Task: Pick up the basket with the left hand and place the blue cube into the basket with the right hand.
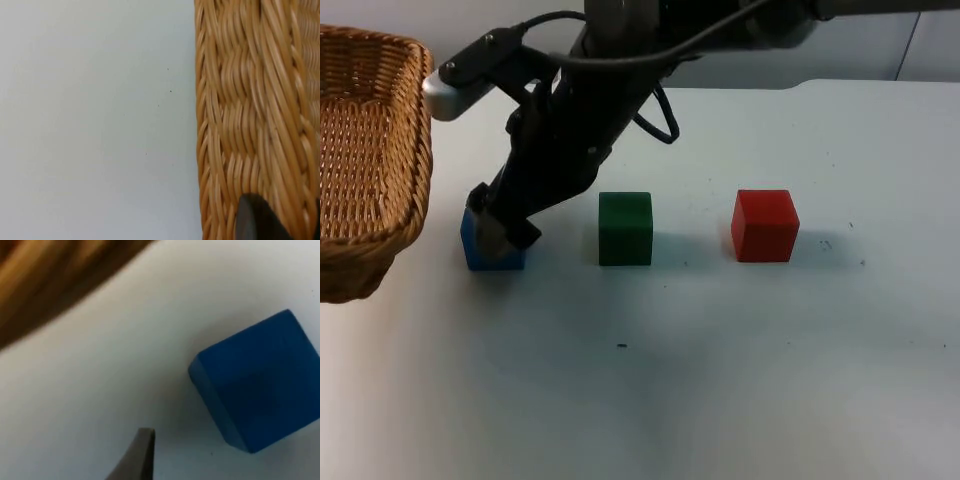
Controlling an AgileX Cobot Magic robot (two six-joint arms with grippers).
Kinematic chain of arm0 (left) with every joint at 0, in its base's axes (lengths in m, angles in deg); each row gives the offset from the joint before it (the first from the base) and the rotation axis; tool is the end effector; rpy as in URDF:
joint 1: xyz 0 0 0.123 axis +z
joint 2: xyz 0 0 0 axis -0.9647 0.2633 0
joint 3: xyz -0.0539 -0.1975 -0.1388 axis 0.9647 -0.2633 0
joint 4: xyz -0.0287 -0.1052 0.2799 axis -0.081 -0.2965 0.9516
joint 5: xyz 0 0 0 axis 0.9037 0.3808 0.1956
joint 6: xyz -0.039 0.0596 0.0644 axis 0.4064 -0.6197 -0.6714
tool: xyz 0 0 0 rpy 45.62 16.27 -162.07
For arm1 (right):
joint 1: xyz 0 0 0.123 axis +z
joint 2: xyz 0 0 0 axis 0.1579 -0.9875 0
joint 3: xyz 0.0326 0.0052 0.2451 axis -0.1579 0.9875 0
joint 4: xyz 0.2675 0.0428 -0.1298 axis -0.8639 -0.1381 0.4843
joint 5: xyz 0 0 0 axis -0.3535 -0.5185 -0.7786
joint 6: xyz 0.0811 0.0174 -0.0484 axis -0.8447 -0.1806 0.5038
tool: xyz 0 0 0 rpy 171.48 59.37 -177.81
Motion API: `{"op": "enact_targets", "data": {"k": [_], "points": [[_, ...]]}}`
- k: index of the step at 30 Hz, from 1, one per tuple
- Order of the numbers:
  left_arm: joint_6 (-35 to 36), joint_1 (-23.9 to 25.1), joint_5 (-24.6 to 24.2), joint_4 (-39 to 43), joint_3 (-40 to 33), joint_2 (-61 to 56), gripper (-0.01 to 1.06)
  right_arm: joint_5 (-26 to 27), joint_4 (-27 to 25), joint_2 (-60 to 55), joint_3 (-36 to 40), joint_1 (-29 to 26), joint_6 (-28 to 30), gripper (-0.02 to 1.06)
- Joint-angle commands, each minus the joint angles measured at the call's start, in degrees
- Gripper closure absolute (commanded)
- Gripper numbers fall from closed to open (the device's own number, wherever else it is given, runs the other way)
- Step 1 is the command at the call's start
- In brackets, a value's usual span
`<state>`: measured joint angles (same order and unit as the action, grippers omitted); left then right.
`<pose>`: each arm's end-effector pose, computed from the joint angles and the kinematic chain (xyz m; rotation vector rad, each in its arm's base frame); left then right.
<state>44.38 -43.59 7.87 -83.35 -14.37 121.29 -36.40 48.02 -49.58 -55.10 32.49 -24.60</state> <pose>0.2729 0.1028 0.1702 -0.3793 2.5582 -0.5883 0.3898 0.3666 0.0701 -1.4716 2.2208 0.3218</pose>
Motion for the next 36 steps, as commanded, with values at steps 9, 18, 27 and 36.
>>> {"op": "enact_targets", "data": {"k": [9, 18, 27, 36], "points": [[-0.1, 0.1, -1.0, -2.2, 0.6, -0.2, 1.05, 6.6, -0.3, -1.4, -0.5, 0.2, 5.9, 0.11], [-0.1, 0.1, -1.1, -2.5, 0.6, -0.2, 1.05, 7.8, -0.4, -3.3, -0.6, 0.2, 7.6, 0.11], [-0.1, 0.1, -1.2, -2.7, 0.6, -0.2, 1.05, 9.4, -1.9, -5.6, -1.7, 0.2, 7.7, 0.13], [-0.1, 0.1, -1.2, -3.0, 0.6, -0.2, 1.05, 9.6, -1.9, -5.6, -1.7, 0.2, 7.3, 0.38]]}}
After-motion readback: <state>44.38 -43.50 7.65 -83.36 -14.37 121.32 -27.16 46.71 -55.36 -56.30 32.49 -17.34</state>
